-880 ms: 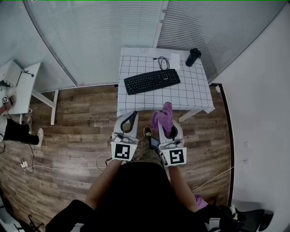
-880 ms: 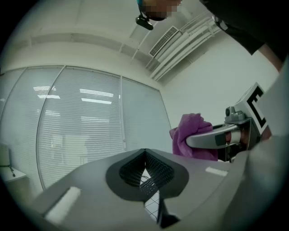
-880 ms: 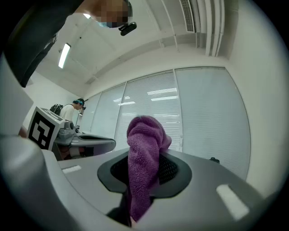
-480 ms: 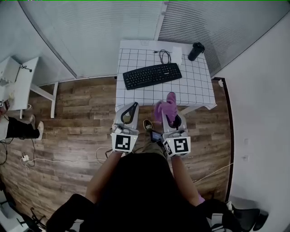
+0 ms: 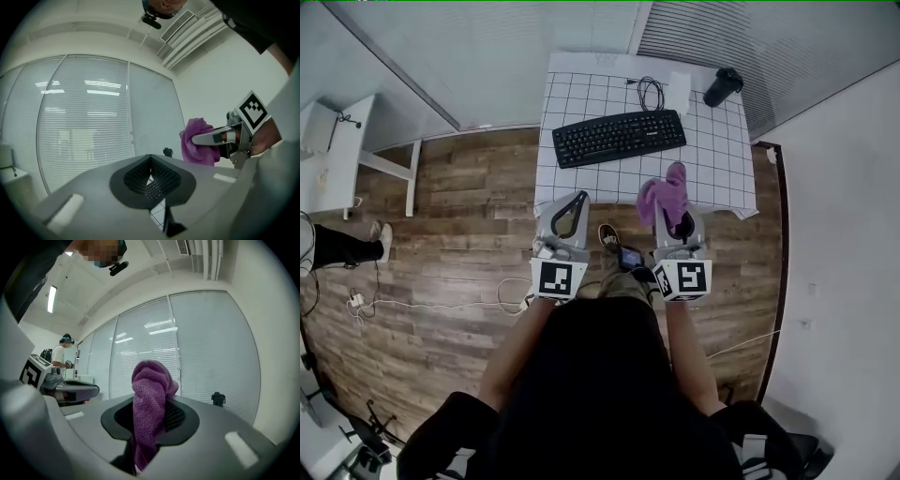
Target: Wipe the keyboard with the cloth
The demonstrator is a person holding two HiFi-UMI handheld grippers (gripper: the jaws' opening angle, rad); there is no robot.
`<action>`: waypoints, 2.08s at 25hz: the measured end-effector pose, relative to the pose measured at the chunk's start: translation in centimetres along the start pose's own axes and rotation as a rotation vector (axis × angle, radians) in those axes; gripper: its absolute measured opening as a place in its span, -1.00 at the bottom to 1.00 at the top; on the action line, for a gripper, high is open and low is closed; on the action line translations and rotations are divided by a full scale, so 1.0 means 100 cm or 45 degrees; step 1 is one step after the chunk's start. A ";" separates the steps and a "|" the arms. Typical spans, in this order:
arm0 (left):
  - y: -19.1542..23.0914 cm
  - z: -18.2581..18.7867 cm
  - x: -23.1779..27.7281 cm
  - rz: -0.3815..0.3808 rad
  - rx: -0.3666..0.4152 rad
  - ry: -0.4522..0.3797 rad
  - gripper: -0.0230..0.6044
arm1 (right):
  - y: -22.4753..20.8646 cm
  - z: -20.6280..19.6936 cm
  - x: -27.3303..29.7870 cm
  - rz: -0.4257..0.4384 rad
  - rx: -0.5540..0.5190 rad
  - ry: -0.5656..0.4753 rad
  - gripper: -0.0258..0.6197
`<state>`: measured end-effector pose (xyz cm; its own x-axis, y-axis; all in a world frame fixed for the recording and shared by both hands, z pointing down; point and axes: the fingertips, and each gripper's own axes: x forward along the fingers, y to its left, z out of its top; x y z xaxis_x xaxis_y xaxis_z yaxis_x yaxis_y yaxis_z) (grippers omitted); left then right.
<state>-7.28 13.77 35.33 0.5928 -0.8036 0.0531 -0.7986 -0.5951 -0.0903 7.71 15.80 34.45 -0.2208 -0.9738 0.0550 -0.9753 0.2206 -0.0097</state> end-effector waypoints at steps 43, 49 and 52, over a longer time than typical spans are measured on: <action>0.061 -0.148 0.137 0.243 0.079 0.433 -0.89 | -0.245 -0.184 0.234 0.315 -0.113 0.630 -0.57; 0.084 -0.204 0.130 0.236 -0.021 0.560 -0.70 | -0.262 -0.217 0.256 0.267 -0.108 0.783 -0.57; 0.088 -0.236 0.128 0.224 -0.048 0.651 -0.65 | -0.263 -0.231 0.268 0.256 -0.078 0.832 -0.57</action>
<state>-9.22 -2.00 58.72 0.3309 -0.7887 0.5182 -0.8901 -0.4432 -0.1062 27.51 -14.79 59.26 -0.3318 -0.6841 0.6496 -0.9093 0.4153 -0.0271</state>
